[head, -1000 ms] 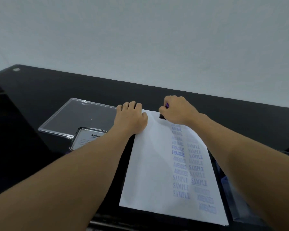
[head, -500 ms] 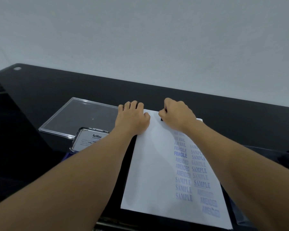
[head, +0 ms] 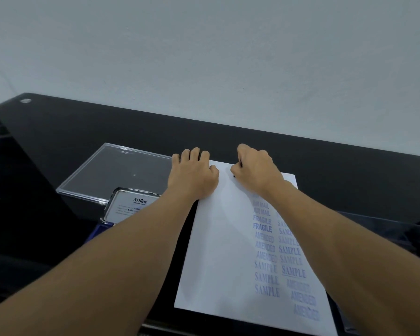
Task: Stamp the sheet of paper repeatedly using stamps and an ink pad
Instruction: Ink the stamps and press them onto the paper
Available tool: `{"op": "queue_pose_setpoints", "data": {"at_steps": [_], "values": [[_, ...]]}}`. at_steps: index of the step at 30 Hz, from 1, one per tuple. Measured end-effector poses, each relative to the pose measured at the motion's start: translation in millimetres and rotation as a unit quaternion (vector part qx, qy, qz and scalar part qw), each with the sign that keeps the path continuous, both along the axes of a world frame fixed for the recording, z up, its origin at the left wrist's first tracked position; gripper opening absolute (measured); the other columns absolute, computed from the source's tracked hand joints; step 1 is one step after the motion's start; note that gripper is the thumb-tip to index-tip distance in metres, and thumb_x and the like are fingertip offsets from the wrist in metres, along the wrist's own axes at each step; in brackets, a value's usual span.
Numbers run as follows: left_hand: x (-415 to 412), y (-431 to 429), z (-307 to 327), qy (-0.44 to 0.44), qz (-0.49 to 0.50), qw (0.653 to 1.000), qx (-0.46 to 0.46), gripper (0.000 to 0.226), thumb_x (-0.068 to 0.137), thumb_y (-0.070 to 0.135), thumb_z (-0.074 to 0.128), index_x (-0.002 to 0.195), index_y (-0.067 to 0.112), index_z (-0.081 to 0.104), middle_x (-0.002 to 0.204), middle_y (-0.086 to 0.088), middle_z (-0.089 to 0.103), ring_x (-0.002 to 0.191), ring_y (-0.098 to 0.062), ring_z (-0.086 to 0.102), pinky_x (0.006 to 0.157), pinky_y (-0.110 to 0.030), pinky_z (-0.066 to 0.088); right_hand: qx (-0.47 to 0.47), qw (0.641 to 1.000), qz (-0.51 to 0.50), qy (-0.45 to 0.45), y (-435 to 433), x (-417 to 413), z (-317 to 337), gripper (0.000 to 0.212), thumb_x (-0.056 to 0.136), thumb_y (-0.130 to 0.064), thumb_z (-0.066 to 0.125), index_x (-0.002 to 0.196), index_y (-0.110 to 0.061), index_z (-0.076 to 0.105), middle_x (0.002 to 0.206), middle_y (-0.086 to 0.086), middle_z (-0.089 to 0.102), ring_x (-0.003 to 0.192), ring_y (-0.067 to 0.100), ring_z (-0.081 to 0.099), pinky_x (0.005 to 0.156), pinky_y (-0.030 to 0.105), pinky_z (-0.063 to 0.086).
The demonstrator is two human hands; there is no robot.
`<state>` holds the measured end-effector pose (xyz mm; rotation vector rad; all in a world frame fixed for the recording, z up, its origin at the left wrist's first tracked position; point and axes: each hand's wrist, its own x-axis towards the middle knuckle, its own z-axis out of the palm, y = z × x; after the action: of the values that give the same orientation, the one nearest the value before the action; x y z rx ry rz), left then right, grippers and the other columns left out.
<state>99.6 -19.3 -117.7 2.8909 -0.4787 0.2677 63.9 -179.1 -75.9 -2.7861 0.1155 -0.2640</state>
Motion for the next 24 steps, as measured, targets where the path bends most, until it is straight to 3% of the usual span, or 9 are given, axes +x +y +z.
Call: {"op": "queue_pose_setpoints", "data": {"at_steps": [8,14,24], "values": [[0.0,-0.4,1.0,0.004,0.002,1.0,0.0,0.038,0.096,0.032,0.029,0.125,0.016,0.046,0.137,-0.005,0.045,0.124,-0.027,0.039,0.107,-0.048,0.028,0.017,1.0,-0.011,-0.001,0.8,3.0,-0.5,0.021,0.087,-0.012,0.047,0.074,-0.017,0.031,0.064,0.003,0.041,0.057,0.019,0.031,0.05,0.033,0.03],[-0.7,-0.8,2.3,0.005,0.003,1.0,0.0,0.039,0.096,0.032,0.029,0.127,0.015,0.046,0.139,-0.006,0.045,0.125,-0.028,0.038,0.108,-0.049,0.026,-0.03,0.999,-0.025,-0.011,7.2,-8.6,1.7,0.025,0.088,-0.011,0.044,0.073,-0.02,0.028,0.063,0.003,0.043,0.053,0.02,0.033,0.049,0.031,0.031],[-1.1,-1.1,2.3,0.006,0.004,1.0,0.005,0.041,0.096,0.033,0.028,0.129,0.015,0.045,0.139,-0.005,0.044,0.126,-0.027,0.038,0.109,-0.048,0.026,0.004,1.0,-0.029,0.0,3.2,2.3,2.7,0.02,0.084,-0.012,0.047,0.073,-0.017,0.031,0.064,0.002,0.041,0.056,0.02,0.032,0.048,0.032,0.029]]}}
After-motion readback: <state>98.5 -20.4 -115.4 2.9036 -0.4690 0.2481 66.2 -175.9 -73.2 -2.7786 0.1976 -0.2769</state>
